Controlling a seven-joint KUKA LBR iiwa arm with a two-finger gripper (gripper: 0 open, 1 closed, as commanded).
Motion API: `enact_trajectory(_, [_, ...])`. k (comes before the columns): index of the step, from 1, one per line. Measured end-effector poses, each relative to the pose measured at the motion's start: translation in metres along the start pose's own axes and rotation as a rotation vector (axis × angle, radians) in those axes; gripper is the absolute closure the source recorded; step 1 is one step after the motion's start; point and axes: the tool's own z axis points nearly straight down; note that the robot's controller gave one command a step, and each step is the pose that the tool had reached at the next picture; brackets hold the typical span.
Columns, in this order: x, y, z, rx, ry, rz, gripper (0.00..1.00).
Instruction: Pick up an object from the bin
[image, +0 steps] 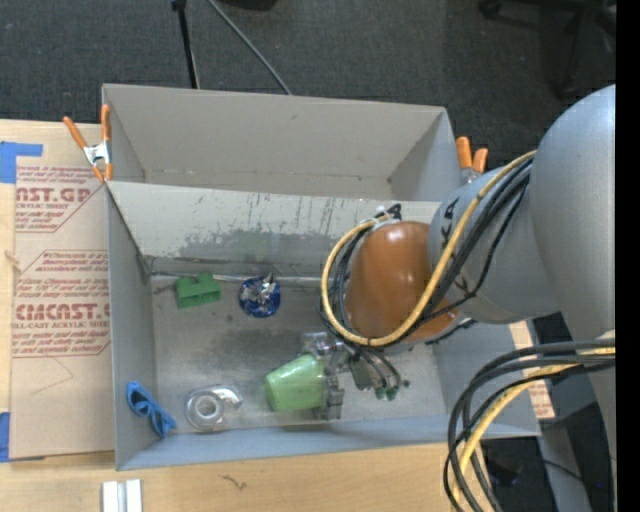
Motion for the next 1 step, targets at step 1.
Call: enact_trajectory(1, [-0.0080, 0.0084, -0.1102, 0.000, -0.010, -0.029, 1.00])
